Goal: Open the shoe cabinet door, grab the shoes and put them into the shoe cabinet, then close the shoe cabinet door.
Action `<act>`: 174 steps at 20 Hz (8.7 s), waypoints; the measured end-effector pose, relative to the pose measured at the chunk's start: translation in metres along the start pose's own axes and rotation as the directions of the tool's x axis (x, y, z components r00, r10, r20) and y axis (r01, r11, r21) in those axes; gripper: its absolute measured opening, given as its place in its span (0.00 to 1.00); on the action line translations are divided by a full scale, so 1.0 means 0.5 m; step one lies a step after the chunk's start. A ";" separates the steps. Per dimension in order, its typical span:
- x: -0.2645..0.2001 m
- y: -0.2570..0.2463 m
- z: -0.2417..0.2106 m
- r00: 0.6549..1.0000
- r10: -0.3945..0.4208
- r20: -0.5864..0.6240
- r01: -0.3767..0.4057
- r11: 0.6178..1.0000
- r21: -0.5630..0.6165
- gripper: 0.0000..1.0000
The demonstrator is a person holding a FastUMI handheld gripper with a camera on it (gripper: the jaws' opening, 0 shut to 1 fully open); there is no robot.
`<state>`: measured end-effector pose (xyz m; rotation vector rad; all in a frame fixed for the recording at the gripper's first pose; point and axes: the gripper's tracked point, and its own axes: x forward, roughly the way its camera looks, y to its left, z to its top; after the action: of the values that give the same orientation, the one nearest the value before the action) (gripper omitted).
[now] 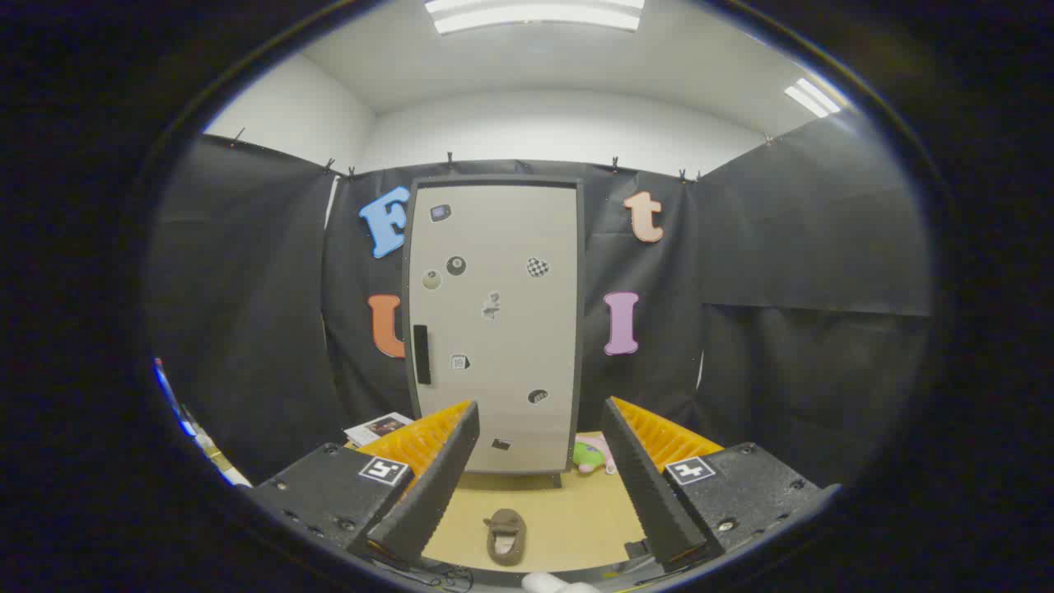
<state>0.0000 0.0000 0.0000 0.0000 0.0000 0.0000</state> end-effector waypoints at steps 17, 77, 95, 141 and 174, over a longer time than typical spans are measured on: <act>0.020 0.033 -0.005 1.000 -0.002 0.002 0.002 1.000 -0.024 0.98; 0.557 0.417 -0.153 0.948 0.297 -0.110 -0.294 0.955 0.048 0.33; 0.231 0.055 -0.166 0.980 0.163 -0.112 -0.151 0.982 0.111 0.20; 0.002 -0.206 -0.172 0.990 -0.137 -0.030 0.136 0.990 -0.032 1.00; 0.455 0.223 -1.081 0.685 0.167 -0.709 -0.078 0.985 0.156 0.99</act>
<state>0.2273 0.1116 -0.5403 0.1165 0.8044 0.1376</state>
